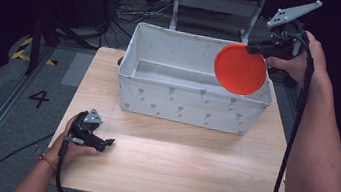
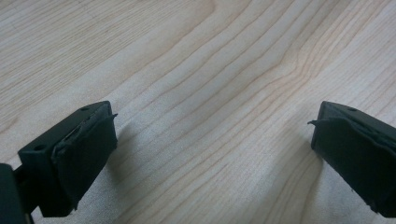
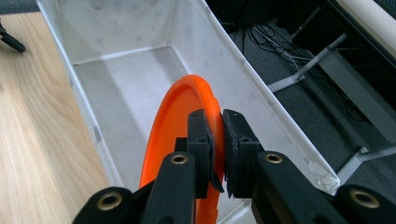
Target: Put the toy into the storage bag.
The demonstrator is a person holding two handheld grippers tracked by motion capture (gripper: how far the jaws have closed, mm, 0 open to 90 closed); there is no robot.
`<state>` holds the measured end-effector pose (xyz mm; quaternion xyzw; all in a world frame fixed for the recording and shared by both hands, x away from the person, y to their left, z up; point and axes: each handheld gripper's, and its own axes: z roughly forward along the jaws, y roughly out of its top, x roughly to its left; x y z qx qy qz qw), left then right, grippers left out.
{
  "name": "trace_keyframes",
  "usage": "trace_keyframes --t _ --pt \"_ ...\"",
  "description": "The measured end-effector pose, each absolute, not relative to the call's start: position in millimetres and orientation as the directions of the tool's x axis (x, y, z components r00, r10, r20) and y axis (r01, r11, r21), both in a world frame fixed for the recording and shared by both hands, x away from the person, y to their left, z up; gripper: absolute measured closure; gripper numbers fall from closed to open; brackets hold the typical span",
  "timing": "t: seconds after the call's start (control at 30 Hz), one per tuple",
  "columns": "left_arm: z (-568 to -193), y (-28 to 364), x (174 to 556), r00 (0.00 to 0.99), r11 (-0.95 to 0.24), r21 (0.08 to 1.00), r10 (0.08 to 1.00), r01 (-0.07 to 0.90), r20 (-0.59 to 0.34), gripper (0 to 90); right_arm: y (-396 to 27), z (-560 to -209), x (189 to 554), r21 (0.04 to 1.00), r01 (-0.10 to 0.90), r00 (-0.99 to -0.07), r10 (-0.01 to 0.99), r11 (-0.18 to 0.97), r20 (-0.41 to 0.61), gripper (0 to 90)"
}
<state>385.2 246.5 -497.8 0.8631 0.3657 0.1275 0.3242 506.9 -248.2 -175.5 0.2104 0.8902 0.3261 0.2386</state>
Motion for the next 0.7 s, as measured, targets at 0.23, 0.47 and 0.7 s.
trace_keyframes --t 0.23,0.47,0.7 --pt "-498 247 384 0.695 -0.518 0.653 0.719 0.553 -0.019 1.3 -248 -194 515 0.668 0.237 -0.811 0.522 0.706 -0.265 82.3" --pt "-498 247 384 0.695 -0.518 0.653 0.719 0.553 -0.019 1.3 -250 -210 520 0.652 0.242 -0.821 0.51 0.718 -0.257 82.2" --pt "-498 247 384 0.695 -0.518 0.653 0.719 0.553 -0.019 1.3 -250 -234 526 0.615 0.256 -0.834 0.492 0.746 -0.249 82.2"
